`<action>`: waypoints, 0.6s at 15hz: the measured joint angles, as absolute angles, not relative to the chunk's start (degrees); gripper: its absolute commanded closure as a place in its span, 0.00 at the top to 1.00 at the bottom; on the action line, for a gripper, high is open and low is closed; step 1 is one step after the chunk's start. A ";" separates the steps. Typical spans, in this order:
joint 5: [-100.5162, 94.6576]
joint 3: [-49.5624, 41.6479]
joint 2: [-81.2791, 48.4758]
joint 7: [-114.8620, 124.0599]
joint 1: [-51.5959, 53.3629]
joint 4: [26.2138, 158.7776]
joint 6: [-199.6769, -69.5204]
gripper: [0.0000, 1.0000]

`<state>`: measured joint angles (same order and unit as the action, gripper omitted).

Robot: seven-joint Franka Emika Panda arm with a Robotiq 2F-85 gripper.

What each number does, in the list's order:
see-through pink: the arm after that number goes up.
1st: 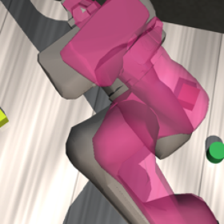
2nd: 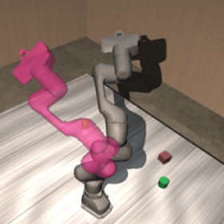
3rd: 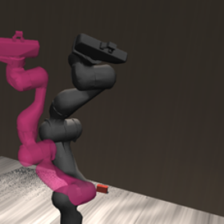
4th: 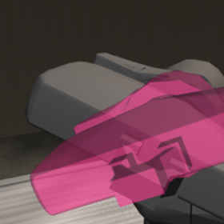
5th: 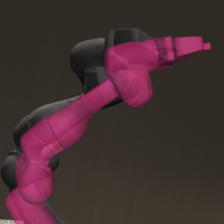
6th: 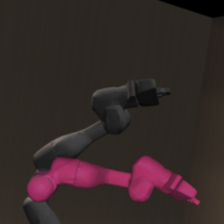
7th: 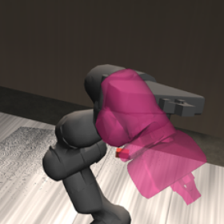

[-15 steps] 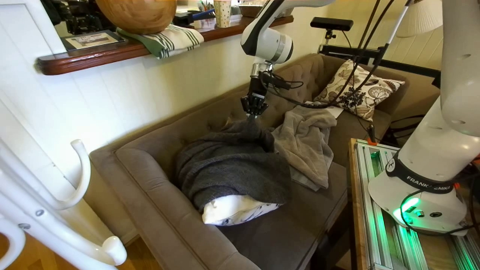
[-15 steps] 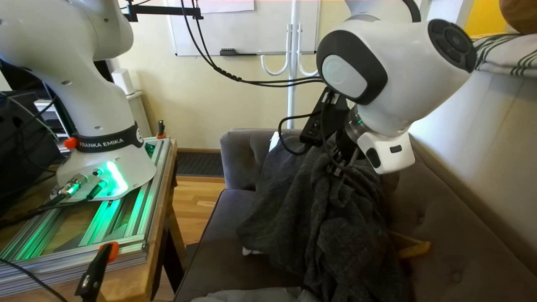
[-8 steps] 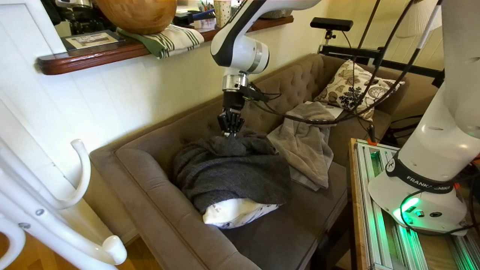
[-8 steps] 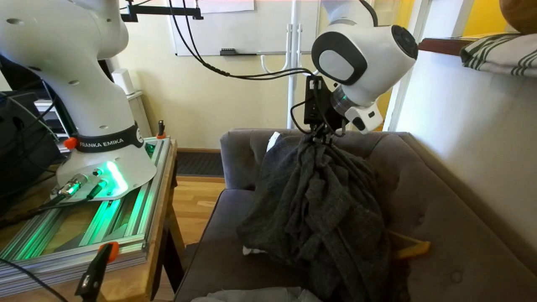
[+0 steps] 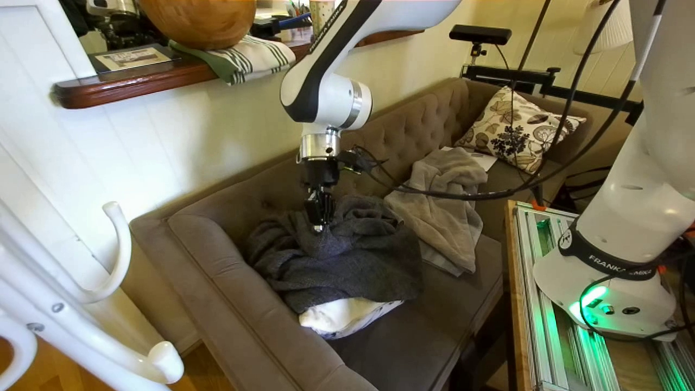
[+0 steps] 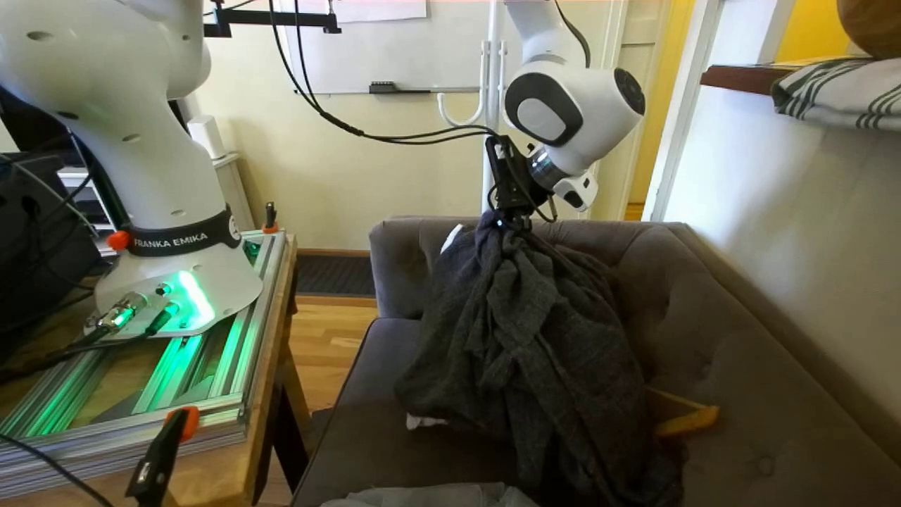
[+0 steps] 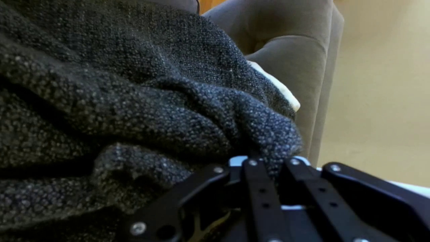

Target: Move the grey cloth to the left.

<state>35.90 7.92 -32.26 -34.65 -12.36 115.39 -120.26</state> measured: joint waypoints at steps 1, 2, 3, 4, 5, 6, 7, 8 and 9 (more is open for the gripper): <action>35.81 8.26 -32.91 -36.35 -12.22 115.38 -120.15 0.02; 35.68 8.43 -33.49 -38.08 -12.10 115.35 -119.87 0.35; 35.43 8.48 -34.00 -39.73 -12.06 115.24 -119.34 0.36; 34.95 8.42 -34.35 -41.13 -12.07 115.07 -118.41 0.42; 34.35 8.28 -34.52 -42.38 -12.13 114.82 -117.02 0.47; 33.34 8.00 -34.56 -43.48 -12.30 114.48 -114.91 0.55; 32.24 7.66 -34.56 -44.35 -12.58 114.01 -112.43 0.61; 30.98 7.11 -34.53 -45.16 -12.93 113.41 -109.45 0.68; 30.25 6.44 -34.31 -45.89 -13.46 112.92 -106.99 0.74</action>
<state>30.25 6.44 -34.31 -45.89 -13.46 112.92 -106.99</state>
